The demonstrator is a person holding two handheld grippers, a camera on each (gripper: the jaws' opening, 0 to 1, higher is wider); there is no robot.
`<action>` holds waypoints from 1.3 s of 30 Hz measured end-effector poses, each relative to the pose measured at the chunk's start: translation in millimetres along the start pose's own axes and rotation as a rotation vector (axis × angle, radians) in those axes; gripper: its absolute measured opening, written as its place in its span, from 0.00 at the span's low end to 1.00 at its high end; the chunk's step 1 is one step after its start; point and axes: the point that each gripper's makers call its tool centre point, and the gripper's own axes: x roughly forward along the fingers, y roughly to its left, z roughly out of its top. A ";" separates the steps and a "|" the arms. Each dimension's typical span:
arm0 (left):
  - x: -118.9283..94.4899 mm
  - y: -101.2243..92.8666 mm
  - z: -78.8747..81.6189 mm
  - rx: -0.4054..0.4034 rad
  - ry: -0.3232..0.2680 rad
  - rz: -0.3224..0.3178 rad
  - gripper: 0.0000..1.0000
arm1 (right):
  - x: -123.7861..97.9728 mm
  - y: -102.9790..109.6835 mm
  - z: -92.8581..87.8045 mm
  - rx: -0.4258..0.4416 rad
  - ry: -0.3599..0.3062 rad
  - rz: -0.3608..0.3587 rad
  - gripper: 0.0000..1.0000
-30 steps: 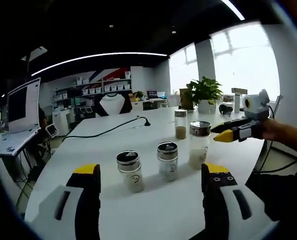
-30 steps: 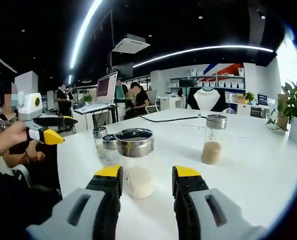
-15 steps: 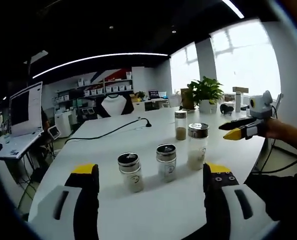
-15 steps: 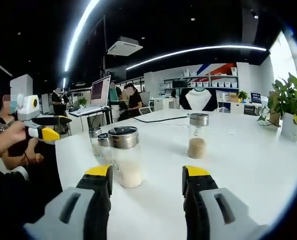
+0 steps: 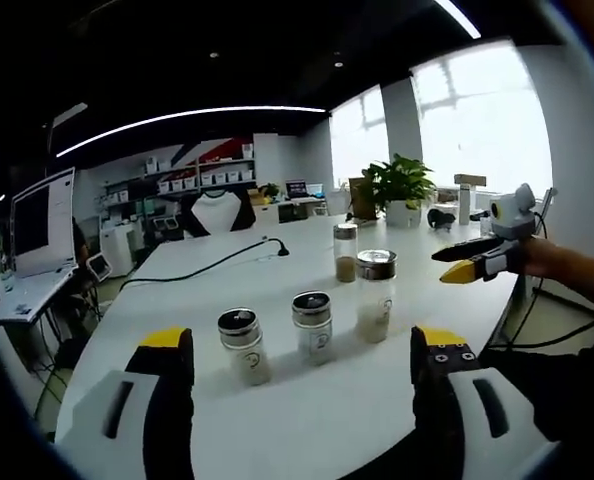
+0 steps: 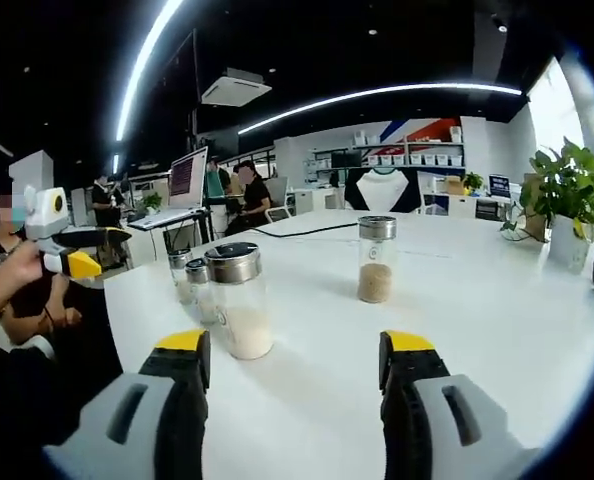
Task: Rotate the seasoning bottle until the label or dispensing opening points toward the visible target arrow and the bottle remains upright within the marked orientation range
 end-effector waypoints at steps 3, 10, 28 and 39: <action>0.0 -0.5 2.0 -0.004 -0.009 -0.003 0.98 | -5.3 -5.6 1.2 -0.001 -0.002 -0.021 0.70; -2.8 -0.4 4.1 -0.007 -0.014 -0.008 1.00 | -11.1 -13.9 0.9 -0.013 0.013 -0.042 0.70; -3.2 1.9 1.3 -0.033 -0.027 -0.003 1.00 | 1.7 -33.0 18.7 -0.070 0.007 -0.064 0.68; -1.2 5.1 -4.8 -0.053 -0.021 0.009 0.99 | 13.5 -39.2 17.2 -0.078 0.038 -0.060 0.68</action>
